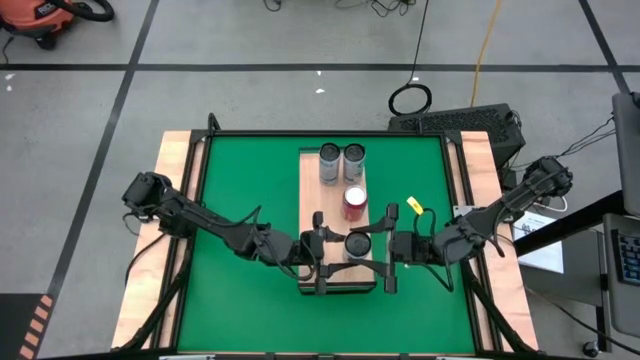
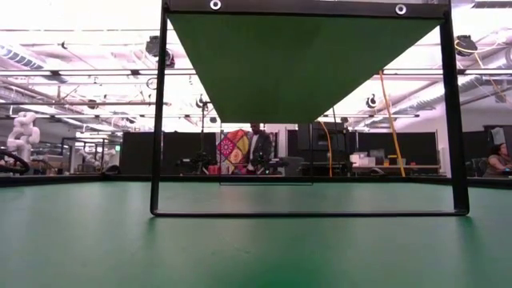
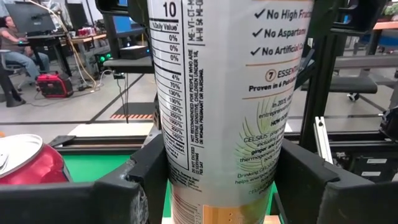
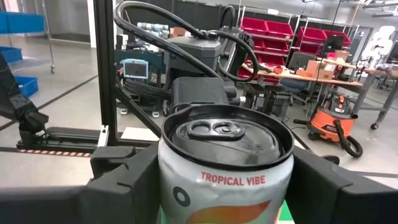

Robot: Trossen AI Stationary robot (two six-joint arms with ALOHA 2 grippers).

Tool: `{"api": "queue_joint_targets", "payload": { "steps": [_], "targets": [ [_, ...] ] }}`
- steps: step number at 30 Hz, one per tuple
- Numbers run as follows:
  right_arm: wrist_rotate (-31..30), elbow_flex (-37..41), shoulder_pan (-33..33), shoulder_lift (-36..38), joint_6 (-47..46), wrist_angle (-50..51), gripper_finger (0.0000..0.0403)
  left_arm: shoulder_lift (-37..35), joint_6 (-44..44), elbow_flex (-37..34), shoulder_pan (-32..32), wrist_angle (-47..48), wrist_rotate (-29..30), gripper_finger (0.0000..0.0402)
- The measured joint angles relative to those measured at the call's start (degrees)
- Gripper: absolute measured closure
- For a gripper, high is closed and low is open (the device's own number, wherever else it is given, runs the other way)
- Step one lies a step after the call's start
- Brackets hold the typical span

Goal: Place canned beverage on shelf
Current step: Put the white-yellow soda can on the shelf

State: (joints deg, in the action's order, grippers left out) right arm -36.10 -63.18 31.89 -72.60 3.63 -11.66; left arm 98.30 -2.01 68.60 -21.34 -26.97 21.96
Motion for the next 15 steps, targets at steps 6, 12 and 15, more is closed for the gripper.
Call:
{"api": "queue_joint_targets", "payload": {
  "steps": [6,12,15],
  "targets": [
    [0.2,0.0,0.0,0.0,0.7,0.8,0.0152,0.0,-0.6,0.0,0.0,0.5,0.2,0.0165],
    [0.6,0.0,-0.3,1.4,2.1,5.2,0.0150,-1.5,-1.4,0.0,-0.5,2.2,1.0,0.0080],
    [0.3,0.0,-0.4,2.1,1.9,7.2,0.0150,-3.9,-1.5,0.1,-0.6,6.7,1.8,0.0048]
  ]
}}
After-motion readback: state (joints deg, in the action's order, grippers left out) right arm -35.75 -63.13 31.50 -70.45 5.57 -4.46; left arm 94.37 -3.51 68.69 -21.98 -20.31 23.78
